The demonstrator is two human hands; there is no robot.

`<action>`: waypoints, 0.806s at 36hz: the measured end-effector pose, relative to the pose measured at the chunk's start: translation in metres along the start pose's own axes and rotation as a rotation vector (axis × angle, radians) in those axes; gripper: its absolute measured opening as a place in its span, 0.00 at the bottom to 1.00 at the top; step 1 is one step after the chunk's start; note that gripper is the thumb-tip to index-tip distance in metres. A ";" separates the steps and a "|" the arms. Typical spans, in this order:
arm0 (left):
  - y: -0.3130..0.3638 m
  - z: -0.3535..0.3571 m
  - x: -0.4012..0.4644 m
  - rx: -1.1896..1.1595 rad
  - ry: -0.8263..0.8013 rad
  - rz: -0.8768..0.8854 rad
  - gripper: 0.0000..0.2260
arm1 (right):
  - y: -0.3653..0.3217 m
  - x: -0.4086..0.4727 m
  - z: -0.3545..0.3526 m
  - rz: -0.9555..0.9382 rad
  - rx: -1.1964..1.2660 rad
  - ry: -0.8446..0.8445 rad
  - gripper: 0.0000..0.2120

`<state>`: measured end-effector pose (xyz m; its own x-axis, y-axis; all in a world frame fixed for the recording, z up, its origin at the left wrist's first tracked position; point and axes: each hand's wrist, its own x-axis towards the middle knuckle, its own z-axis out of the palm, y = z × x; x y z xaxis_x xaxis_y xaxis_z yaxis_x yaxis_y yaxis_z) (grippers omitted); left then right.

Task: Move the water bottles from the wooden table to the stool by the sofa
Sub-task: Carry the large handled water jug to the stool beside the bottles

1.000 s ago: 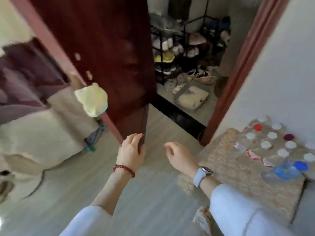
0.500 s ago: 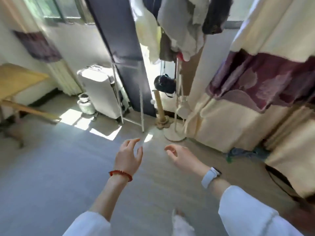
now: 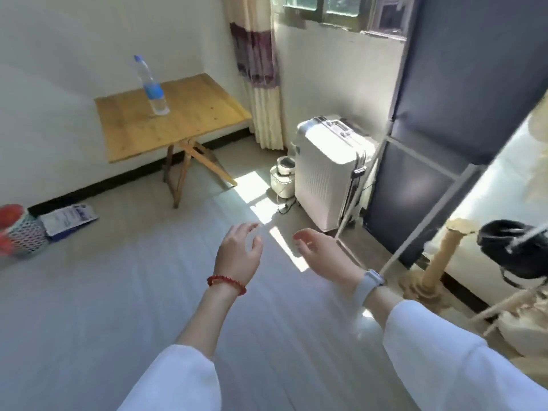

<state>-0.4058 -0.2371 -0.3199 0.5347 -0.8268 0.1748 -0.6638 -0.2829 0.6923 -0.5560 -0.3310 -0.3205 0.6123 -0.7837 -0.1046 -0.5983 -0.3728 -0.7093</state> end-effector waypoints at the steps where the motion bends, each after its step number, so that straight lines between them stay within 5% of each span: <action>1: -0.018 -0.010 0.014 0.001 0.021 -0.056 0.12 | -0.015 0.026 0.010 -0.026 0.006 -0.036 0.13; 9: -0.164 -0.102 0.139 0.056 0.215 -0.341 0.11 | -0.115 0.213 0.096 -0.179 -0.031 -0.305 0.15; 19: -0.296 -0.221 0.362 -0.029 0.354 -0.380 0.11 | -0.238 0.465 0.160 -0.143 0.045 -0.247 0.13; 29: -0.394 -0.240 0.567 -0.159 0.297 -0.380 0.13 | -0.273 0.673 0.192 -0.054 0.081 -0.145 0.12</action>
<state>0.2844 -0.4776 -0.3252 0.8639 -0.4994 0.0656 -0.3183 -0.4402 0.8396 0.1187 -0.6613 -0.3315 0.7140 -0.6815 -0.1603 -0.5226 -0.3665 -0.7698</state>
